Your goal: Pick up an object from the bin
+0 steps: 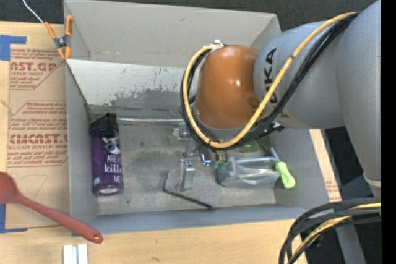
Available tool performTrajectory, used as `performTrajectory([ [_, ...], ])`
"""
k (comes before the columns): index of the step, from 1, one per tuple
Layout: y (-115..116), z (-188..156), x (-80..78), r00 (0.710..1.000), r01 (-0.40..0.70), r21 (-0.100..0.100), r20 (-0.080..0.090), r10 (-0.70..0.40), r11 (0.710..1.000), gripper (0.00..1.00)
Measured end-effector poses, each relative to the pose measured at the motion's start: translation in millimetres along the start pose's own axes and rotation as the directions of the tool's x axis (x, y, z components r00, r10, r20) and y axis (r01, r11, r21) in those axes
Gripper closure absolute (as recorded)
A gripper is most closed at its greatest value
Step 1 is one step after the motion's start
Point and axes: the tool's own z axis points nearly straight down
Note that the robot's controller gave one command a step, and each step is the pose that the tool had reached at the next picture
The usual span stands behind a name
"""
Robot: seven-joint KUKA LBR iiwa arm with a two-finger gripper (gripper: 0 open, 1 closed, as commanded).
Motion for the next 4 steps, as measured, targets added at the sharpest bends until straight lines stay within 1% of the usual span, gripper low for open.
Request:
performTrajectory([
  [1, -1, -5, -1.8, 1.0, -0.002, -0.001, 0.008, 0.002, 1.0, 0.0],
  [2, -12, 53, -8.3, 0.995, -0.097, -0.002, 0.006, 0.097, 0.995, 0.0],
  [3, -6, 78, -16.6, 0.994, -0.105, -0.004, 0.014, 0.105, 0.994, 1.0],
  [4, -6, 77, -16.8, 0.994, -0.105, -0.005, 0.014, 0.105, 0.994, 1.0],
])
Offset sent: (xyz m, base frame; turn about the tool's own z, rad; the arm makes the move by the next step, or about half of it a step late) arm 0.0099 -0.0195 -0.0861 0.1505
